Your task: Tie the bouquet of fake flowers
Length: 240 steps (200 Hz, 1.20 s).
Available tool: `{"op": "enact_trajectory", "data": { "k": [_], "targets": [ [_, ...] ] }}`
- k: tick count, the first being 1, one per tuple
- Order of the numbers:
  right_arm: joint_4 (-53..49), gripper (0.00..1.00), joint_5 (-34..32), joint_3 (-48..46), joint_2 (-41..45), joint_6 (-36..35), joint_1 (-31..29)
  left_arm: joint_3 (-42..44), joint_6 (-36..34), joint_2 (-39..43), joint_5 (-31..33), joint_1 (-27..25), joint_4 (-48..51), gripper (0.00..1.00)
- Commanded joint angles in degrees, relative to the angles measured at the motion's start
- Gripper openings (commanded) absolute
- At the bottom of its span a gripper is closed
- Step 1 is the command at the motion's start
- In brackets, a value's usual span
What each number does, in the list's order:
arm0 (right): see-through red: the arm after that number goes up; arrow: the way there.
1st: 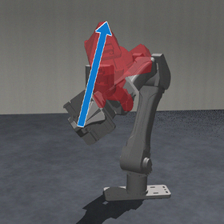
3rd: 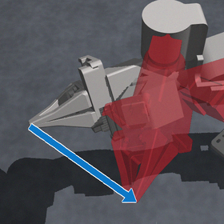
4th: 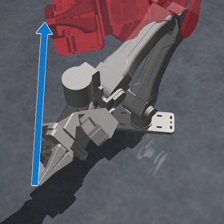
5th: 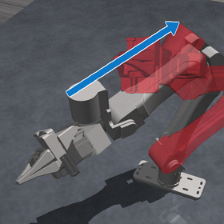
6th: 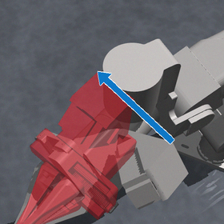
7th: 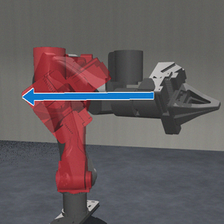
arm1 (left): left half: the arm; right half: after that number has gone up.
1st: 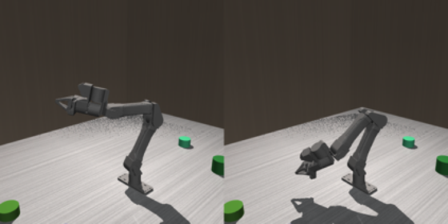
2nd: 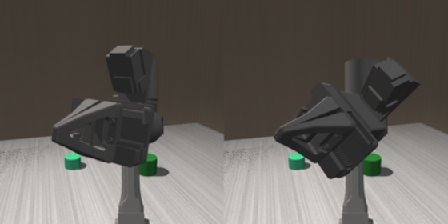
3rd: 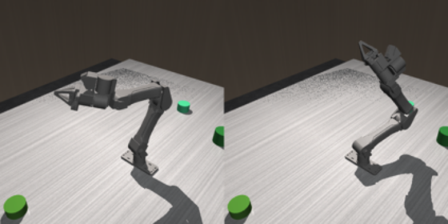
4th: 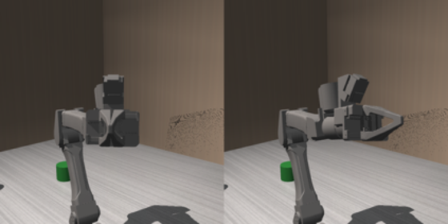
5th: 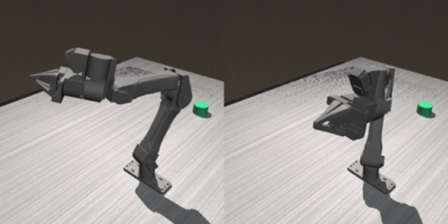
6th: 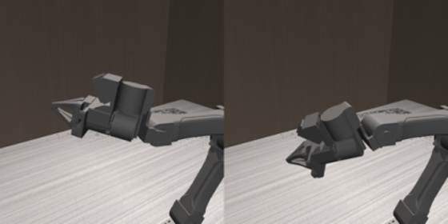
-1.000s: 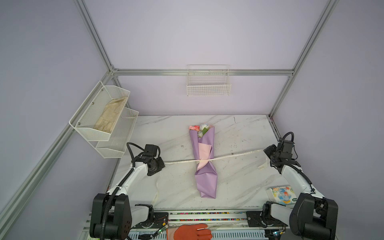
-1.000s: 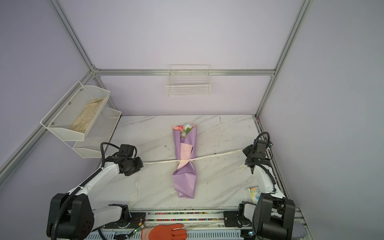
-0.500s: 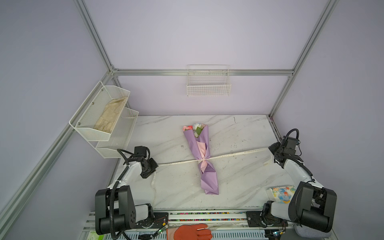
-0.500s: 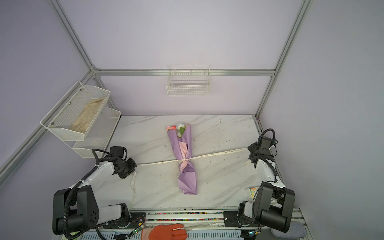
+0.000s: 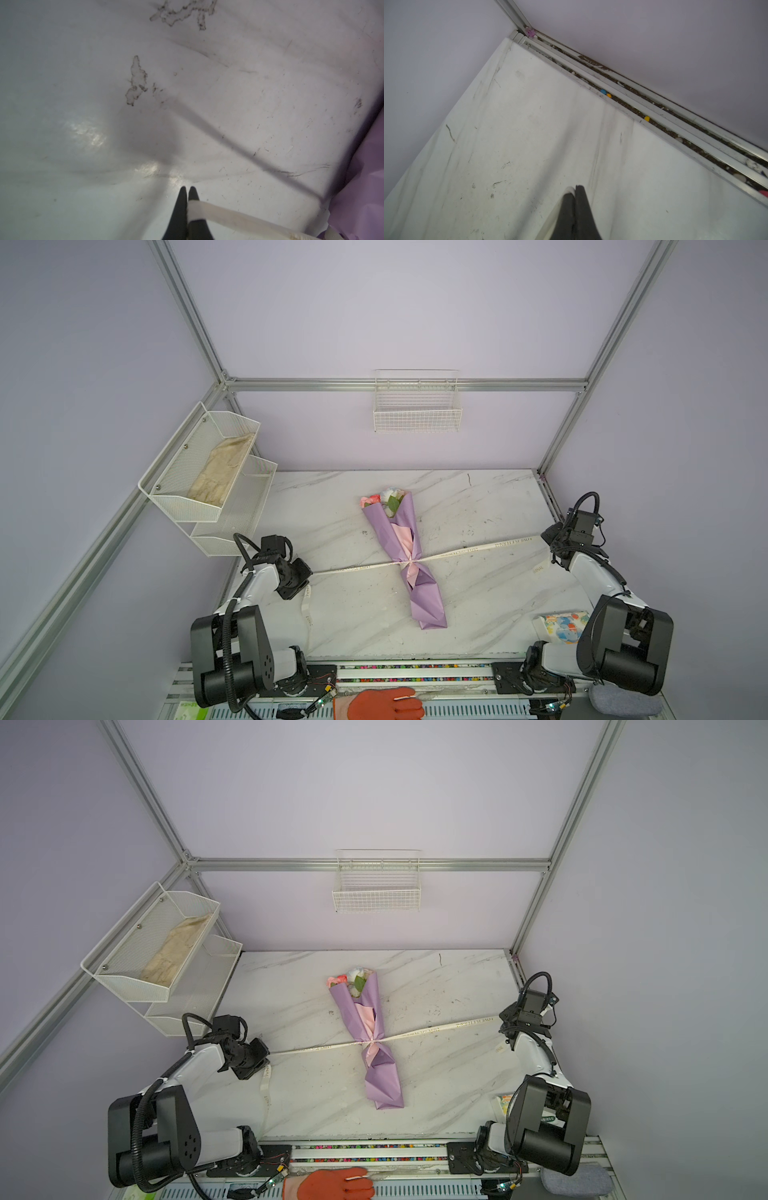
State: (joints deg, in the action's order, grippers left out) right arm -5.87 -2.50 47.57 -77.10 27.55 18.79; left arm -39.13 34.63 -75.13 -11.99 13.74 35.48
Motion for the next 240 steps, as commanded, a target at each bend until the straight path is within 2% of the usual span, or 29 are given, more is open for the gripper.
{"op": "enact_trajectory", "data": {
  "k": [1,6,13,22,31,42,68,88,110,124,142,160,197,240],
  "targets": [
    [4.13,0.0,6.73,3.11,-1.25,-4.05,1.36,0.63,-2.5,1.86,-0.7,0.05,-5.35,0.0],
    [3.69,0.0,9.44,3.51,-1.3,-4.33,1.3,0.51,-3.12,2.04,-2.36,-0.37,-5.9,0.0],
    [2.55,0.0,12.76,4.28,-3.51,-4.65,1.09,0.3,-3.72,2.21,-3.52,-1.12,-6.12,0.13],
    [0.96,0.1,16.24,5.16,-4.71,-5.47,0.67,0.05,-4.19,2.56,-4.02,-2.14,-6.12,0.33],
    [-0.28,0.22,17.82,5.51,-5.29,-6.22,0.08,-0.28,-4.97,3.39,-4.27,-3.38,-6.04,0.44],
    [-2.07,0.33,18.59,5.86,-5.23,-6.32,-0.4,-0.49,-4.95,5.34,-1.7,-5.39,-5.38,0.52],
    [-5.52,0.47,17.53,5.84,-2.63,-5.59,-0.93,-0.48,-3.96,11.05,4.62,-9.47,-4.68,0.7],
    [-4.95,0.5,23.09,4.43,-0.04,-3.39,-3.08,-0.83,-7.35,12.98,4.74,-14.67,-7.28,0.72],
    [-1.99,0.51,27.06,1.64,0.36,1.42,-11.29,-1.98,-15.01,11.64,4.45,-24.21,-12.35,0.72],
    [1.33,0.52,29.36,-0.45,-0.78,6.68,-16.46,-2.86,-21.67,9.24,1.17,-29.41,-16.27,0.73],
    [8.77,0.52,29.91,-4.02,-1.3,15.86,-22.83,-5.72,-29.8,5.32,2.45,-34.62,-17.89,0.73],
    [14.11,0.53,28.12,-6.59,-2.35,22.48,-28.7,-7.47,-36.3,0.68,2.58,-37.6,-20.13,0.74],
    [22.63,0.56,27.08,-9.66,-7.5,32.41,-36.15,-11.23,-48.5,-8.33,3.33,-42.05,-20.94,0.75],
    [26.55,0.59,21.1,-13.57,-9.15,40.45,-41.15,-13.69,-52.45,-12.68,1.15,-43.62,-20.35,0.76]
  ]
}}
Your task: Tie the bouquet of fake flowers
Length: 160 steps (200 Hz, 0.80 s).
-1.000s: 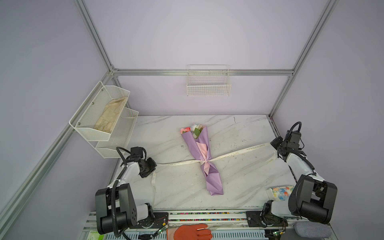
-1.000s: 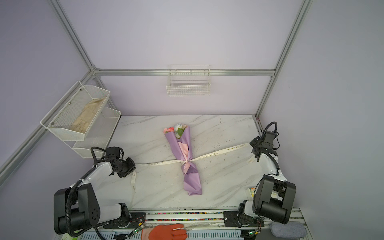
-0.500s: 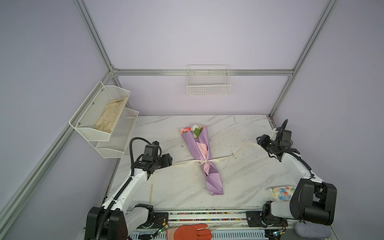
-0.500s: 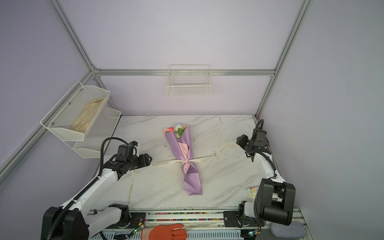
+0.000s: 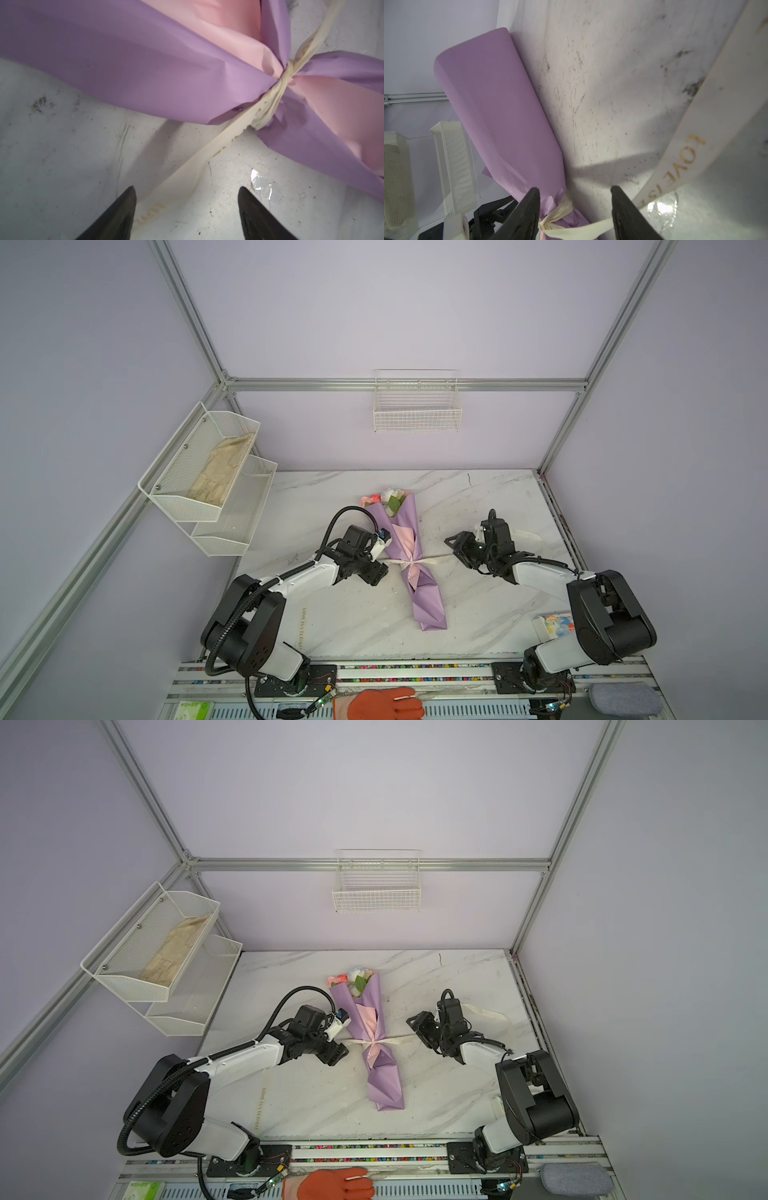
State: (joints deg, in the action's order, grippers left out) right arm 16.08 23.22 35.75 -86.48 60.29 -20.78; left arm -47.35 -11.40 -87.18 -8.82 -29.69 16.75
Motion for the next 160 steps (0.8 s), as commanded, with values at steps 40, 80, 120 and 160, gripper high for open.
{"op": "enact_trajectory", "data": {
  "k": [40,80,120,160],
  "targets": [
    [3.01,0.61,-8.57,-2.85,1.78,10.25,-3.44,-7.74,-7.02,-4.22,-1.1,-0.72,-0.03,0.74],
    [-3.74,0.61,-14.9,-4.45,9.72,10.83,-3.96,-9.69,-7.49,-6.06,-2.04,-0.91,2.07,0.56],
    [-1.08,0.62,-11.22,-8.34,9.61,14.65,-5.08,-10.15,-8.33,-6.55,-3.64,-0.98,3.54,0.18],
    [4.04,0.63,-9.1,-8.93,5.17,16.69,-7.49,-9.5,-8.82,-4.79,-4.52,-1.16,3.55,0.0]
  ]
}}
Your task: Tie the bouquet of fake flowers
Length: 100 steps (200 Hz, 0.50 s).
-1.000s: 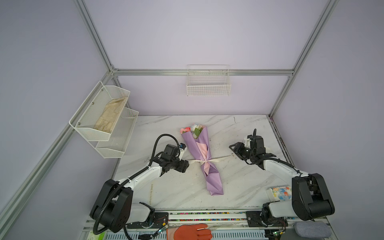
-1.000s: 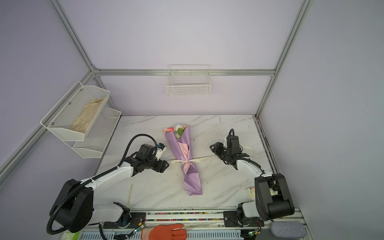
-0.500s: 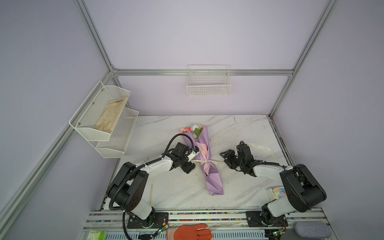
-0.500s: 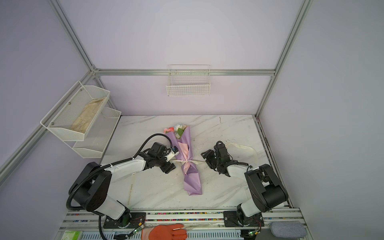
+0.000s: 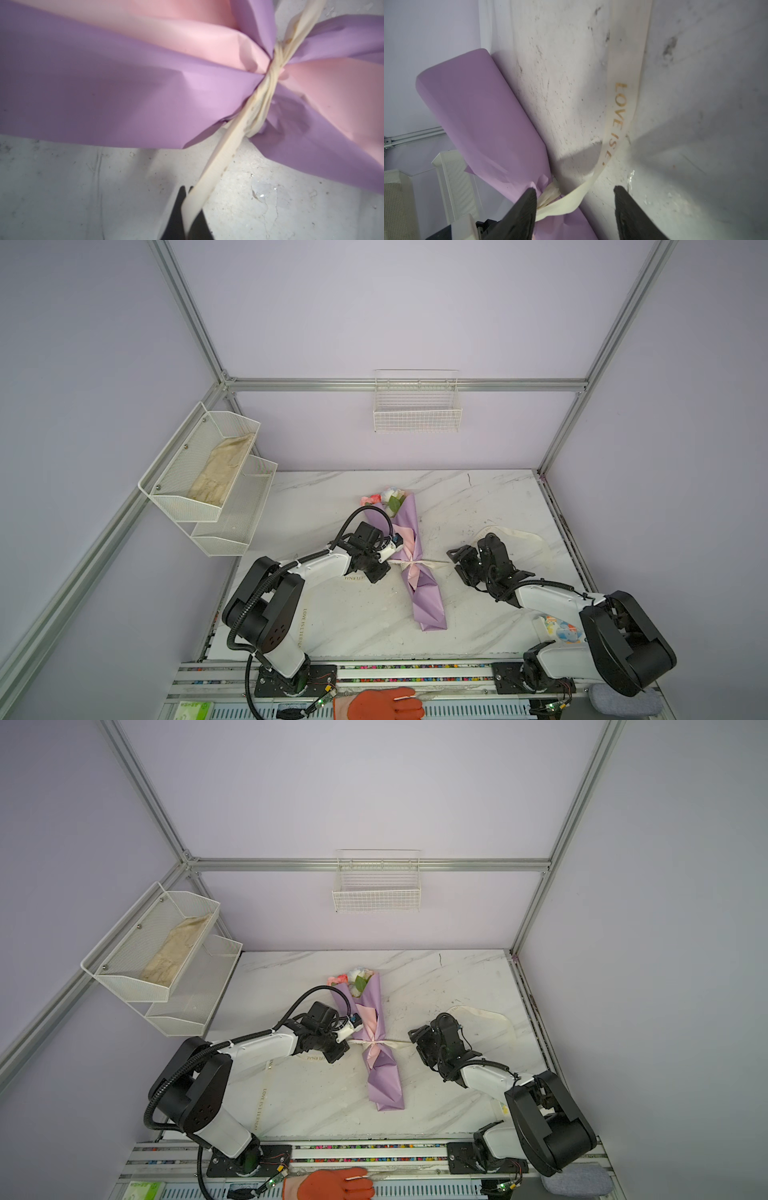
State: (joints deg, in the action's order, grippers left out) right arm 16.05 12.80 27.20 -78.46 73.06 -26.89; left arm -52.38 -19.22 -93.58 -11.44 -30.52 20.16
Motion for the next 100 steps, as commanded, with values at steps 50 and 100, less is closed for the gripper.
{"op": "enact_trajectory", "data": {
  "k": [50,100],
  "targets": [
    [17.37,0.55,3.21,0.67,-12.99,7.28,-1.59,-5.08,1.01,2.34,-1.94,-0.33,1.01,0.0],
    [7.09,0.0,-12.37,2.8,-7.86,0.32,-1.43,-3.7,11.23,4.72,8.57,0.53,4.48,0.0]
  ]
}}
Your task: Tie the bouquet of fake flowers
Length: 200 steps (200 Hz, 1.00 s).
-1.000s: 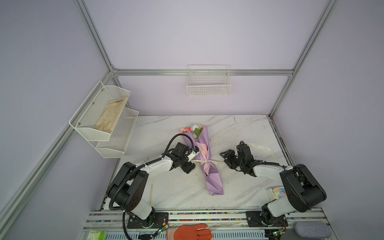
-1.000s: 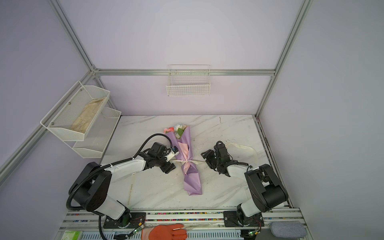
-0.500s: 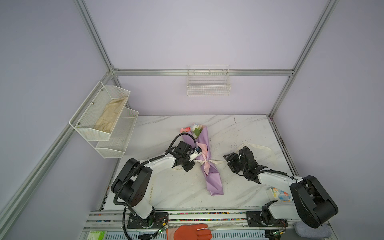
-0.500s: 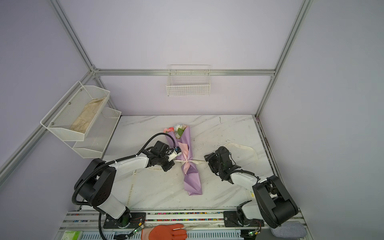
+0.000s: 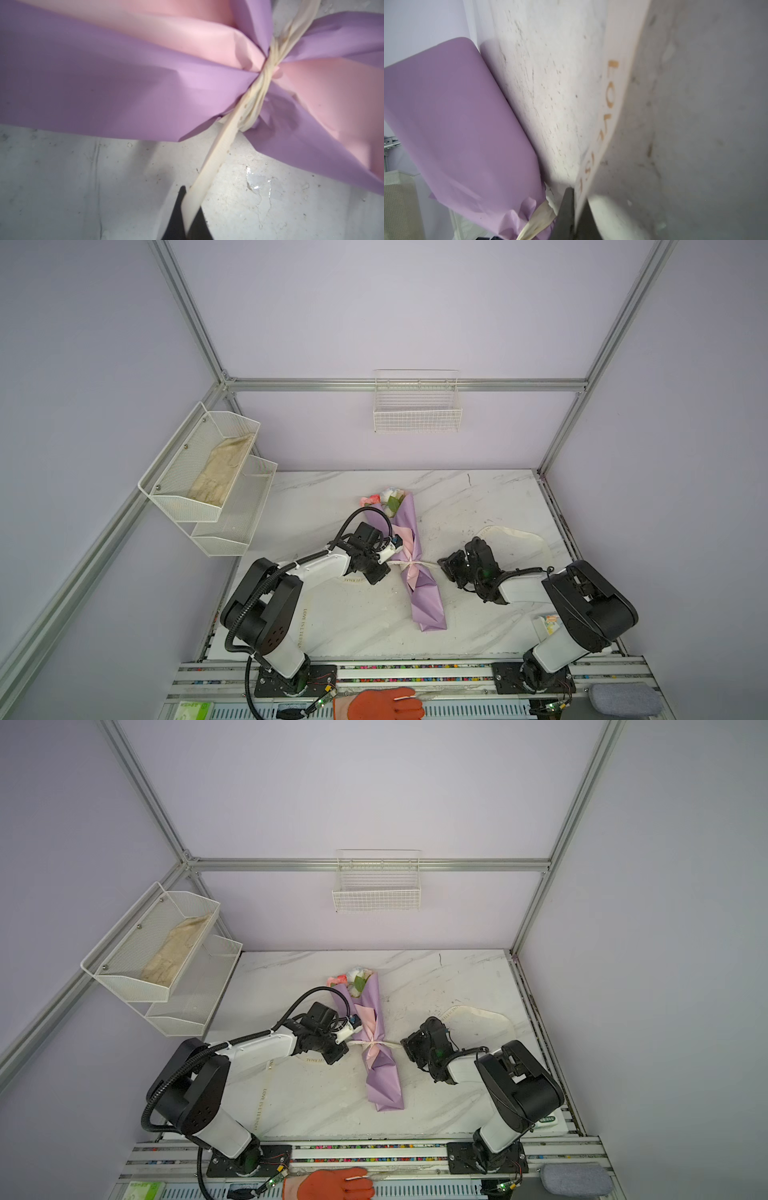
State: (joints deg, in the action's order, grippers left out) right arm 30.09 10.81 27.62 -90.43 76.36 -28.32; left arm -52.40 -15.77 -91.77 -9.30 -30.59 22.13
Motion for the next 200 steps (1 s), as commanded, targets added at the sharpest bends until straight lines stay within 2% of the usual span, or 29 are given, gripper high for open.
{"op": "enact_trajectory", "data": {
  "k": [1,20,39,62,82,94,112,126,143,152,158,166,182,200],
  "targets": [
    [-7.44,0.0,-10.86,2.59,4.3,-3.24,0.0,-3.67,8.0,2.91,6.42,0.69,2.72,0.0],
    [-15.24,0.0,-17.34,4.69,7.45,-7.51,0.01,-4.46,12.42,1.75,5.03,3.89,7.09,0.0],
    [-21.0,0.0,-21.59,6.22,9.5,-10.33,0.0,-3.23,15.95,1.41,1.44,7.99,7.3,0.0],
    [-23.93,0.0,-23.63,6.21,10.69,-12.34,0.02,-1.32,18.65,2.45,-0.48,11.62,6.23,0.0],
    [-25.83,0.0,-24.85,6.38,11.32,-13.33,-0.01,-1.4,18.59,2.48,-0.54,12.43,6.89,0.0],
    [-25.67,0.0,-24.76,6.15,11.43,-13.71,-0.01,-1.56,17.65,2.26,-1.97,12.57,6.86,0.0],
    [-20.63,0.0,-19.95,5.58,13.06,-17.03,-0.06,-2.25,13.31,2.38,-10.89,12.3,6.53,0.0],
    [-17.88,0.0,-14.8,6.3,12.55,-19.94,-0.01,-2.27,10.84,3.36,-11.8,10.46,5.96,0.0],
    [-19.97,0.02,-13.03,7.85,12.03,-20.82,0.01,-2.05,8.19,4.8,-9.47,7.61,5.83,0.01],
    [-20.16,0.06,-12.61,7.89,12.03,-21.15,0.01,-1.84,6.65,5.34,-10.03,6.57,5.98,0.05],
    [-20.32,0.11,-12.47,7.94,12.03,-20.88,-0.01,-1.83,5.9,5.58,-9.88,6.15,6.17,0.13],
    [-20.84,0.13,-12.35,8.2,12.25,-20.92,0.02,-1.91,5.42,5.73,-8.76,5.65,6.66,0.25],
    [-21.74,0.17,-11.75,9.09,12.64,-22.07,0.1,-2.18,2.72,5.97,-7.41,5.4,8.33,0.23],
    [-22.0,0.17,-10.77,9.56,12.74,-22.45,0.06,-3.58,0.22,5.01,-4.46,5.39,11.44,0.31]
  ]
}}
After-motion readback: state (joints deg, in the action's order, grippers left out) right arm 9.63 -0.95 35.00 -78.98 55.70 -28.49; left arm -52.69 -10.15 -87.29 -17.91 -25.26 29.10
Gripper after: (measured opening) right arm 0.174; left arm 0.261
